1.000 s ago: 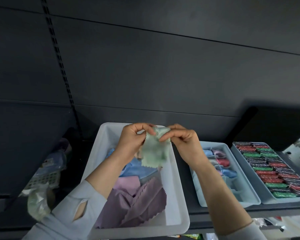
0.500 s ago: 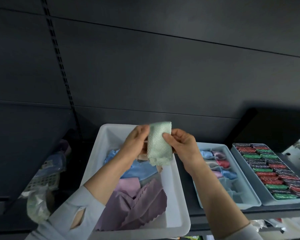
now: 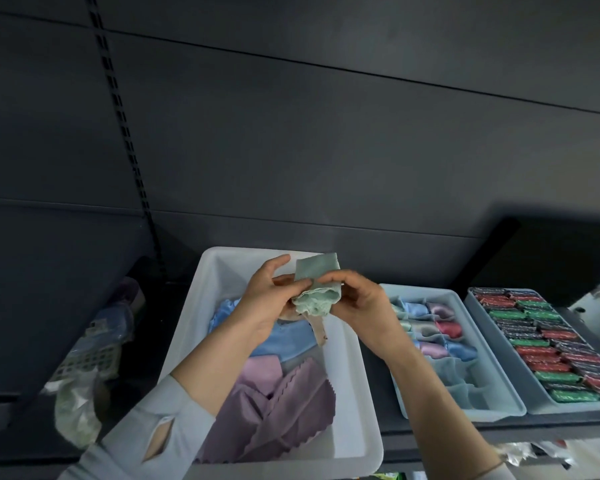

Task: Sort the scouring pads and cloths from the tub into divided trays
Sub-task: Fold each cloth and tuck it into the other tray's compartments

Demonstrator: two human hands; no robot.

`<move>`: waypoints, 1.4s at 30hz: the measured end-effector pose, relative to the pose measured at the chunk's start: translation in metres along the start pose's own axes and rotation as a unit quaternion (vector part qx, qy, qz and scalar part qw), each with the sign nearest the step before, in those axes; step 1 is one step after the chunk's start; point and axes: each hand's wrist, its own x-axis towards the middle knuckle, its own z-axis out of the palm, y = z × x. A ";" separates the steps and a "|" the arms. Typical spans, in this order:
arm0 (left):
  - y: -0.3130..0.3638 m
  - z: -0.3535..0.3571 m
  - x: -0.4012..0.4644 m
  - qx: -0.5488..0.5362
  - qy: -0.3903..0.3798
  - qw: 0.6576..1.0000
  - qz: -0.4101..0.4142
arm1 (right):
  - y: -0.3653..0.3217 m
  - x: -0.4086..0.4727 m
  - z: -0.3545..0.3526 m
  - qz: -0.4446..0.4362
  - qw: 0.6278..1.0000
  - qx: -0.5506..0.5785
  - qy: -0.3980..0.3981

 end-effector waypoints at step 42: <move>-0.014 0.003 -0.010 0.114 -0.053 0.984 0.124 | -0.020 -0.007 -0.009 0.153 0.969 0.192 0.026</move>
